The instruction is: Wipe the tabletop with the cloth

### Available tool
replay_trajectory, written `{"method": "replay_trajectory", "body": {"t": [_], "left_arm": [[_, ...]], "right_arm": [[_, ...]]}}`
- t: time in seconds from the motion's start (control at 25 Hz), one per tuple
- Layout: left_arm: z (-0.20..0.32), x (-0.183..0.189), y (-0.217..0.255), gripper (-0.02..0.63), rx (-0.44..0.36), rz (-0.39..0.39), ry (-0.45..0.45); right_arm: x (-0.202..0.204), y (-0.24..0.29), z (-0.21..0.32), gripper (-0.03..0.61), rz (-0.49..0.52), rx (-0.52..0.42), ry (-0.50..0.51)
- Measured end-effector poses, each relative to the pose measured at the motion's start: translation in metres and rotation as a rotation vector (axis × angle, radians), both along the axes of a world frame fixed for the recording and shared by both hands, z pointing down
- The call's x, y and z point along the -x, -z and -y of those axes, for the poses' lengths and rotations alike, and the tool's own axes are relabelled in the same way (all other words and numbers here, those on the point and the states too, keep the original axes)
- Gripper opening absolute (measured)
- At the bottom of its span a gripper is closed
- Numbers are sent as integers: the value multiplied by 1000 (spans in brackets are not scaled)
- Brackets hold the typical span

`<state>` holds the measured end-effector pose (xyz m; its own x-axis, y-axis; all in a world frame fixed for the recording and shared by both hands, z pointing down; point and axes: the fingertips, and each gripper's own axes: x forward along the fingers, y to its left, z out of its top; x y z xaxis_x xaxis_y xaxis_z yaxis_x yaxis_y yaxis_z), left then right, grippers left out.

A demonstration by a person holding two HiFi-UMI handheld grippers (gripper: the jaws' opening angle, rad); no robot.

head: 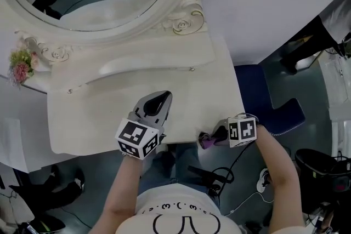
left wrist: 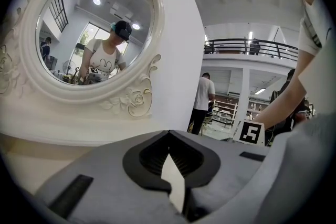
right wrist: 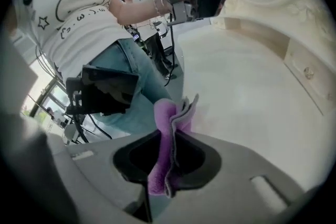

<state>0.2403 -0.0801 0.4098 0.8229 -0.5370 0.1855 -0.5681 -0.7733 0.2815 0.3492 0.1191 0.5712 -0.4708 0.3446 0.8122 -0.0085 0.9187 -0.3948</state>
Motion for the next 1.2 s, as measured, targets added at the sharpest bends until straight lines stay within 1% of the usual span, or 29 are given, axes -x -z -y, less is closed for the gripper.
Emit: {"method": "replay_trajectory", "body": {"t": [0.04, 0.08, 0.12, 0.2, 0.24, 0.32, 0.44, 0.56, 0.64, 0.68, 0.84, 0.92, 1.08, 1.12, 1.2], "left_arm": [[0, 2, 0, -2, 0, -3, -2], [0, 5, 0, -2, 0, -5, -3], [0, 7, 0, -2, 1, -7, -3], [2, 14, 0, -2, 3, -10, 0], [3, 17, 0, -2, 5, -10, 2], [5, 22, 0, -2, 7, -10, 8], [10, 32, -1, -2, 8, -7, 18], [16, 43, -5, -2, 16, 0, 34], [18, 49, -7, -2, 20, 5, 41], [20, 52, -9, -2, 22, 8, 44], [27, 71, -21, -2, 48, 18, 70], [30, 82, -27, -2, 61, 23, 85], [33, 94, -36, -2, 82, 28, 105], [33, 96, -38, -2, 85, 28, 104], [33, 98, -40, -2, 88, 28, 97]], "right_arm": [[4, 4, 0, 69, 18, 5, -17], [11, 10, 6, 69, 51, -15, -55], [19, 18, 20, 69, 93, -61, -108], [35, 35, 60, 71, 152, -208, -219], [39, 40, 81, 71, 153, -291, -258], [42, 45, 117, 71, 121, -432, -290], [49, 43, 158, 71, 71, -586, -287], [54, 33, 198, 71, -28, -743, -277], [57, 23, 219, 71, -95, -827, -269], [59, 18, 227, 71, -112, -850, -269], [70, 2, 258, 71, -121, -883, -294], [73, -4, 271, 71, -143, -906, -304], [74, -17, 285, 69, -193, -942, -281], [74, -18, 285, 69, -193, -937, -288], [72, -18, 285, 67, -172, -877, -337]]}}
